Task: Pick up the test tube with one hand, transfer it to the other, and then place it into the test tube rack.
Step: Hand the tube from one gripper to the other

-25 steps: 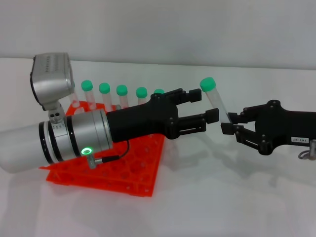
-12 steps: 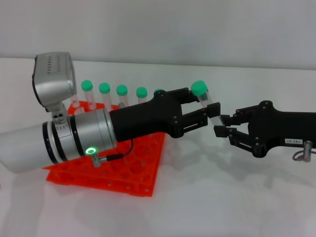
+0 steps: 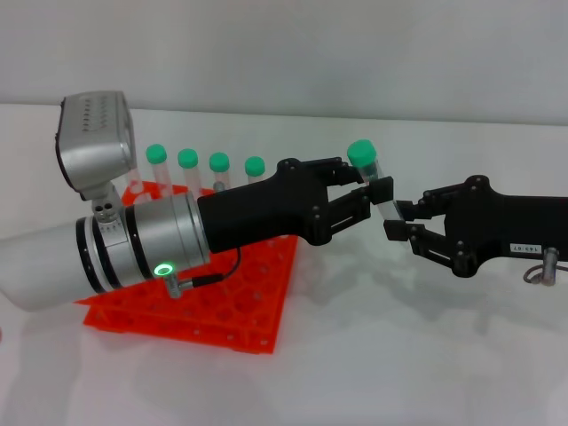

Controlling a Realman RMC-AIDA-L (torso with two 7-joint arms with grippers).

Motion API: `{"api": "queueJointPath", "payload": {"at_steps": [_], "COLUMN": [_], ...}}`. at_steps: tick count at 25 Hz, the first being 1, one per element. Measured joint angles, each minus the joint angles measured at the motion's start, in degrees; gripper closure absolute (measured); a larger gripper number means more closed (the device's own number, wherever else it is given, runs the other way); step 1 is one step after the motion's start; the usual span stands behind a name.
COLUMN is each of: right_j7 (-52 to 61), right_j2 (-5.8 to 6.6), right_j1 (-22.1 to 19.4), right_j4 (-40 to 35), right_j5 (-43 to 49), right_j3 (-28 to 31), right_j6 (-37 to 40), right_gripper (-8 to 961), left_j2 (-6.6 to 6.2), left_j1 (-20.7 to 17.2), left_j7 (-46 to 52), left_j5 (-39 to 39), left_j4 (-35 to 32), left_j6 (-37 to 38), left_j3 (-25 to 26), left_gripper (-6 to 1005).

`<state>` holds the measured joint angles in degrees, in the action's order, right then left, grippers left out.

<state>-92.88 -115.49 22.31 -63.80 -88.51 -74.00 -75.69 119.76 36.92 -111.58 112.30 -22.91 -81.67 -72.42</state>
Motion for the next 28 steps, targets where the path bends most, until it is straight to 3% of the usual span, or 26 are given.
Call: {"api": "queueJointPath", "payload": {"at_steps": [28], "right_j7": [-4.91], "right_j2": [-0.07], "right_j1": [-0.70], "right_j4": [0.09], "right_j5": [-2.07], "right_j3": [-0.83], "right_j6": [-0.42], "right_gripper": [720], "left_j2": [0.04], "left_j1": [-1.42], "left_j7": [0.11], "left_j5": [3.39], "left_j4": [0.19], "left_j6": [-1.06], "left_j3": [-0.80], "left_gripper": [784]}}
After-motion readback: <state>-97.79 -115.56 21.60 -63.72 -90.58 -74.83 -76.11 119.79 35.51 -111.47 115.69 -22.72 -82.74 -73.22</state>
